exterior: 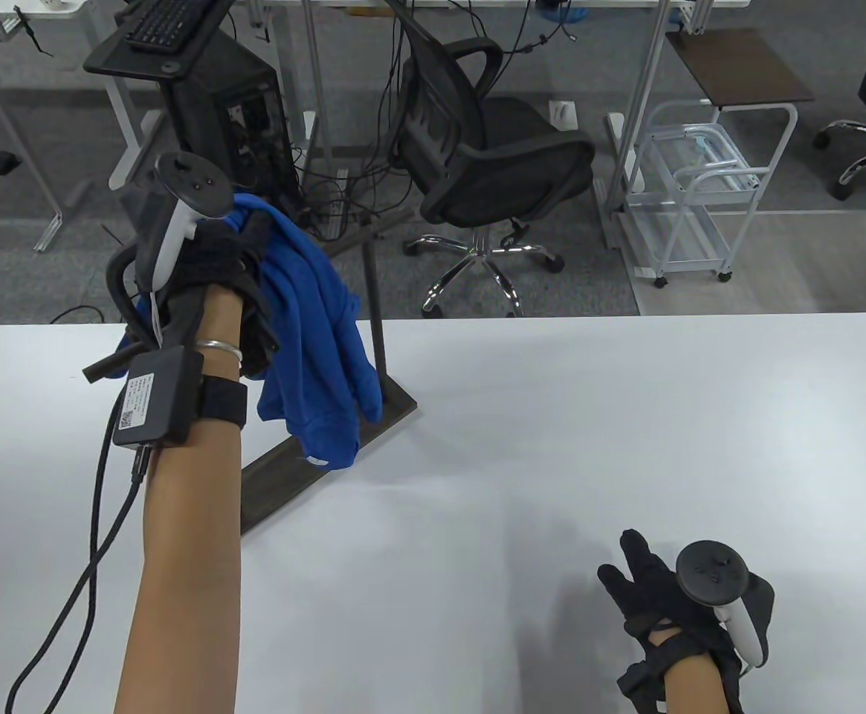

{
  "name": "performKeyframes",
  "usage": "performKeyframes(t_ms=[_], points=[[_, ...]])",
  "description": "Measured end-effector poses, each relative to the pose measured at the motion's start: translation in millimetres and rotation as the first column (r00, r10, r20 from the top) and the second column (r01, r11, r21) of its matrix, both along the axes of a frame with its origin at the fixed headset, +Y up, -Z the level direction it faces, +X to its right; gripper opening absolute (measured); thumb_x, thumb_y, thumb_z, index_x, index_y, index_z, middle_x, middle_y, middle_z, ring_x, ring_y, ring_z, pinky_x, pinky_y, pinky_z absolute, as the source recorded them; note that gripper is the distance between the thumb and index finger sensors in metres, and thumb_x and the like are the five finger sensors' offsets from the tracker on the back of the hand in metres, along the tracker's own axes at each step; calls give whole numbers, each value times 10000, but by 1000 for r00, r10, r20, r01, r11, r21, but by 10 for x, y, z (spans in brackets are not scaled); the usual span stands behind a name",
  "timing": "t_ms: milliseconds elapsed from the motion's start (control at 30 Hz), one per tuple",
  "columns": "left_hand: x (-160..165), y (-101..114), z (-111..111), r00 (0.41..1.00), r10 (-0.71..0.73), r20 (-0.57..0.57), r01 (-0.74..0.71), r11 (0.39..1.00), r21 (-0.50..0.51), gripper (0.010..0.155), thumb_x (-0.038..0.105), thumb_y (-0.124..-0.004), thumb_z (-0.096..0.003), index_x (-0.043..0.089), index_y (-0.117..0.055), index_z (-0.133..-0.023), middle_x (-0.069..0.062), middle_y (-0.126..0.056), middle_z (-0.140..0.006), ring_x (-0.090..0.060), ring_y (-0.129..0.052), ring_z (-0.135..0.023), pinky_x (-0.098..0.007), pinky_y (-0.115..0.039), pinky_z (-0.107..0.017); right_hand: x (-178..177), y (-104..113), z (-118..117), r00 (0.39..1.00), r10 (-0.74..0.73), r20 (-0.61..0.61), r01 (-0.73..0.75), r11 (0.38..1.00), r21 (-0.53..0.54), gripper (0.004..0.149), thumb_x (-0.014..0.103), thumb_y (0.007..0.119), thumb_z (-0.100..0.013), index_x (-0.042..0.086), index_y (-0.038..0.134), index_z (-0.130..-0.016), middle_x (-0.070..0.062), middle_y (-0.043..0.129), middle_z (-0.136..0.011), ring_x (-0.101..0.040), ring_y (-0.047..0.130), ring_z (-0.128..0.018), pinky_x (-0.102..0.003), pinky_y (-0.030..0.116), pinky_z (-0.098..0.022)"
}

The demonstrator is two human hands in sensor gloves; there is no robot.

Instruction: Hang t-shirt on desktop hanging rack

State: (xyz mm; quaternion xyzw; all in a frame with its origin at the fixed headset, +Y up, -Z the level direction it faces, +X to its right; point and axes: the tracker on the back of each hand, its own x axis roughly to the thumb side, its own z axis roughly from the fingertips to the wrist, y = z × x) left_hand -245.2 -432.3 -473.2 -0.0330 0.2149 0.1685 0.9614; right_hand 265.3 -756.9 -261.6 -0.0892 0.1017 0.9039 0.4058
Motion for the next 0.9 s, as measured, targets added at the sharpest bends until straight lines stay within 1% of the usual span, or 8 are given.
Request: performKeyframes(t_ms=[67, 133, 333, 467, 500, 567, 667, 900], points=[[1, -40, -7, 1000, -31, -4, 31, 995, -94, 889, 705, -438, -497, 82, -927, -902, -225, -989, -840, -437, -1035, -621, -503, -848, -453, 43, -22, 8, 1000, -13, 15, 13, 1000, -23, 730, 493, 737, -438, 138, 443, -1005, -220, 534, -991, -494, 661, -799, -677, 512, -595], [4, -50, -2, 999, -49, -9, 48, 996, -78, 871, 704, -461, -502, 87, -945, -879, -220, -997, -828, -438, -1034, -620, -507, -846, -455, 64, -32, 15, 1000, -22, 19, 23, 999, -34, 730, 492, 737, -439, 137, 441, -1005, -226, 532, -990, -494, 658, -800, -677, 510, -595], [61, 52, 71, 979, -203, -23, 204, 977, 58, 809, 683, -511, -511, 105, -929, -891, -202, -982, -850, -429, -1027, -644, -504, -841, -473, 36, -50, -6, 1000, -17, 2, 17, 999, -46, 730, 496, 735, -439, 142, 442, -1006, -217, 534, -993, -490, 660, -801, -674, 512, -597], [105, 159, 175, 971, -237, -11, 235, 951, 204, 787, 681, -535, -504, 117, -904, -911, -192, -963, -872, -418, -1016, -669, -500, -835, -491, 52, -45, -13, 999, -32, 7, 32, 999, -41, 728, 493, 736, -441, 142, 442, -1007, -226, 526, -995, -492, 655, -805, -677, 507, -599], [121, 184, 207, 965, -263, -20, 259, 934, 245, 779, 681, -541, -501, 126, -891, -921, -182, -952, -886, -409, -1012, -684, -493, -834, -503, 54, -42, -14, 999, -33, 7, 33, 999, -37, 729, 493, 737, -440, 141, 442, -1007, -223, 528, -995, -493, 654, -805, -676, 506, -600], [174, 259, 299, 929, -366, -45, 354, 850, 390, 762, 678, -562, -490, 139, -917, -894, -166, -983, -854, -391, -1038, -652, -478, -856, -480, 43, -21, -14, 999, -32, 4, 32, 999, -18, 731, 493, 737, -440, 141, 440, -1008, -225, 526, -994, -493, 654, -805, -677, 506, -599], [221, 327, 401, 919, -393, -38, 371, 825, 427, 745, 680, -563, -489, 160, -903, -900, -146, -974, -864, -371, -1035, -666, -464, -855, -494, 12, 6, -15, 1000, -29, -9, 29, 1000, 7, 729, 492, 739, -440, 141, 444, -1006, -222, 529, -994, -494, 656, -803, -676, 508, -598], [351, 418, 640, 934, -355, 36, 283, 800, 529, 733, 675, -566, -487, 171, -865, -926, -133, -951, -881, -349, -1023, -672, -449, -846, -505, -67, 45, -16, 999, -30, -44, 31, 999, 43, 729, 490, 741, -440, 137, 447, -1006, -231, 530, -992, -496, 657, -801, -677, 510, -595]])
